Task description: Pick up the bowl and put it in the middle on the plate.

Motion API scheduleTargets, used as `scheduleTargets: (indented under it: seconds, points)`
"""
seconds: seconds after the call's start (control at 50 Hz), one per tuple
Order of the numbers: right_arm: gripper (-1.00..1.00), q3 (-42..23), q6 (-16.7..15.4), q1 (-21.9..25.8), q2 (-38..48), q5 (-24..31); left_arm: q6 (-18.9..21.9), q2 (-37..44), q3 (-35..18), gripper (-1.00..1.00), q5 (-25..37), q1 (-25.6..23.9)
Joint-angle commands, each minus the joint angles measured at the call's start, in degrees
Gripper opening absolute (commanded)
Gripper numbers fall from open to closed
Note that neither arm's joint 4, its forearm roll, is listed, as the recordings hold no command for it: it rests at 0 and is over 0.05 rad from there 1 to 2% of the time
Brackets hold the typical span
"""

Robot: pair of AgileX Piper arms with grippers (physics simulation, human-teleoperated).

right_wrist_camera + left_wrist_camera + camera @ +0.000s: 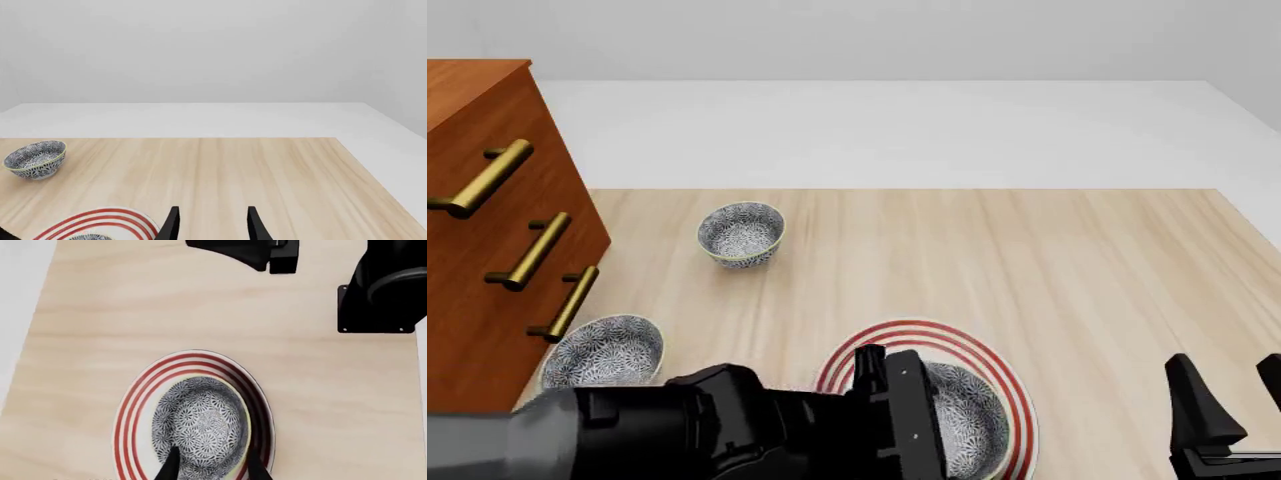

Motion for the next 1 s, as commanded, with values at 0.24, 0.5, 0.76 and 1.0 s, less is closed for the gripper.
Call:
scheduleTargets:
  seconds: [0.24,0.5,0.76,1.0]
  points:
    - [1.00,0.00,-0.03,0.01,-0.02,0.01,-3.02,-6.95,8.06,1.00,-12.20,5.77]
    - [1.00,0.00,-0.01,0.01,0.02,-0.01,-6.07,-11.19,13.08,1.00,-15.40,7.60]
    - [1.00,0.00,0.01,-0.01,0.03,-0.01,-7.43,-22.99,21.25,1.00,-15.30,13.30]
    - [1.00,0.00,0.00,0.00,0.00,0.00,-10.79,-42.55,23.88,1.00,-7.86,23.63]
